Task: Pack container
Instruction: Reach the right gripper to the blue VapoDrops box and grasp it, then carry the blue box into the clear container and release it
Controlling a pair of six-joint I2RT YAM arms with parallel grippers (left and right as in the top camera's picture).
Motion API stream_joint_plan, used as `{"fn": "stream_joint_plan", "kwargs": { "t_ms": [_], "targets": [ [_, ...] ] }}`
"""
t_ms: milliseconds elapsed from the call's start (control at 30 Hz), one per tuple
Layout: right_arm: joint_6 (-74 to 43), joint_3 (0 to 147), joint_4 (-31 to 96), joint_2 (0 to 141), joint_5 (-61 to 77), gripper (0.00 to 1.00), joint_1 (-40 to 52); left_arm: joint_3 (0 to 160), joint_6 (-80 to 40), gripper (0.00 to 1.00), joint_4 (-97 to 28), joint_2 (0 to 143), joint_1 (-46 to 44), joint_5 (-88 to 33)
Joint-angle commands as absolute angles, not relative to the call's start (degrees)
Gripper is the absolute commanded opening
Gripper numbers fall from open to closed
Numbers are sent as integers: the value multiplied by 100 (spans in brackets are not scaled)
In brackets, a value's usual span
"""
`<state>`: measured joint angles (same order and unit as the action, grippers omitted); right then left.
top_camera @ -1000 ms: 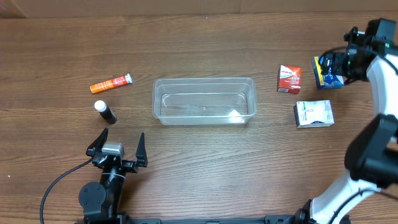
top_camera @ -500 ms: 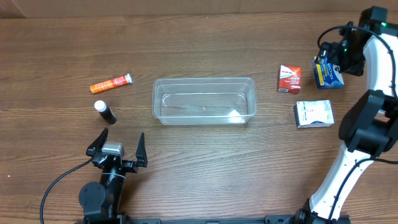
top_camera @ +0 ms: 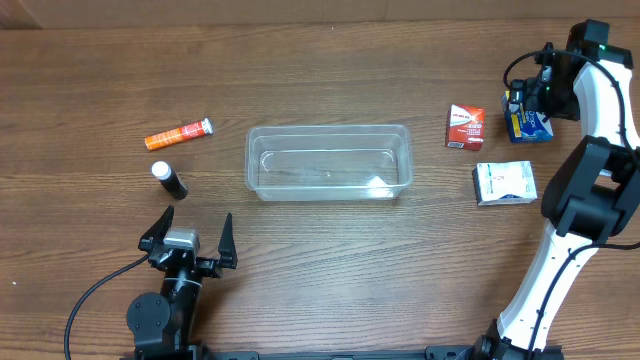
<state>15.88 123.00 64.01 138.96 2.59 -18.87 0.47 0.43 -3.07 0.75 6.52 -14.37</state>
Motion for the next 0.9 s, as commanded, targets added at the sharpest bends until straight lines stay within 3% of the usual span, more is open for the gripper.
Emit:
{"fn": "stream_joint_plan", "kwargs": {
  "t_ms": [0,500,633,667,700,733,867],
  "targets": [
    [1640,12383,6372,14134,480,100,-1909,27,89,100,-301,27,687,-1463],
    [1649,12383,6587,14287,598,100,-1909,27,89,100,-301,27,687,-1463],
    [1170,12383,6429,14287,611,100,-1909,27,89,100,-301,27,687,-1463],
    [1107,12383,6420,14287,607,98,-1909,27,89,100,-301,27,687,-1463],
    [1046,12383,6425,14287,596,81,-1914,27,89,100,-301,27,687,-1463],
    [1046,12383,6436,14287,580,77,-1914,27,89,100,-301,27,687,-1463],
    [1048,12383,6490,14287,342,76,-1909,27,89,100,-301,27,687,-1461]
  ]
}}
